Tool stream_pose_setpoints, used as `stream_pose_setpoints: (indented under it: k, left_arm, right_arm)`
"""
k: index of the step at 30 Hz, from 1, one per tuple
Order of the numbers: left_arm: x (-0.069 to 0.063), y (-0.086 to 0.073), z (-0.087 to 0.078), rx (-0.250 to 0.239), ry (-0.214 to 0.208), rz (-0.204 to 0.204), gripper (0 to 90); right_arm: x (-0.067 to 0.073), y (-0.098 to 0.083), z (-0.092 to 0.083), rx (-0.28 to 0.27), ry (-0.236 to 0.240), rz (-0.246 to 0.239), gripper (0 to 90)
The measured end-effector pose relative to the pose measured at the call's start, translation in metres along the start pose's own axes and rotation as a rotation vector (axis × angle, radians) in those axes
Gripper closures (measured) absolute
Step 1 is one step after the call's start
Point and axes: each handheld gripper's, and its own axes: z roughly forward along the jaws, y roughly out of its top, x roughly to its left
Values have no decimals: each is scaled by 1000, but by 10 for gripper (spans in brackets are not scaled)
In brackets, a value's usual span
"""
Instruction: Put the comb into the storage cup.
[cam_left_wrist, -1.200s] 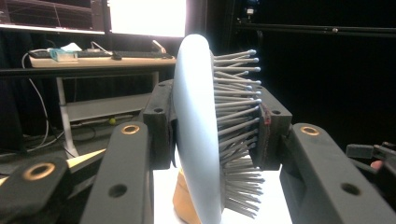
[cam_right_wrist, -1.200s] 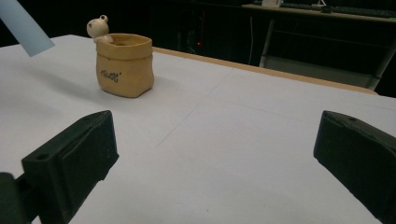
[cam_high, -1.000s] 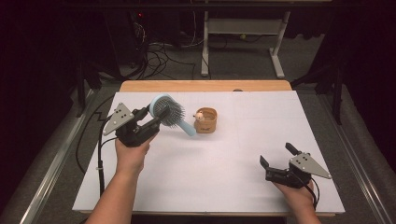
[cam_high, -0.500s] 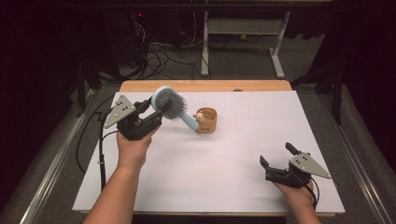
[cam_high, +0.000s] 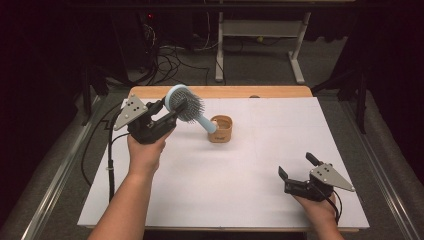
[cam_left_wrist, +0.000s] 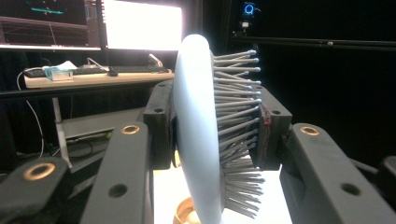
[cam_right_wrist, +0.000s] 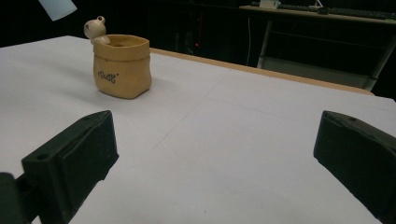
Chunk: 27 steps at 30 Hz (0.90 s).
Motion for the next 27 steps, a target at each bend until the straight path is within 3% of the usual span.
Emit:
stream_pose_setpoints:
  k: [27]
  left_arm:
    - [4, 3, 52, 20, -9, -10, 588]
  right_arm:
    - [0, 0, 0, -4, 2, 7, 1]
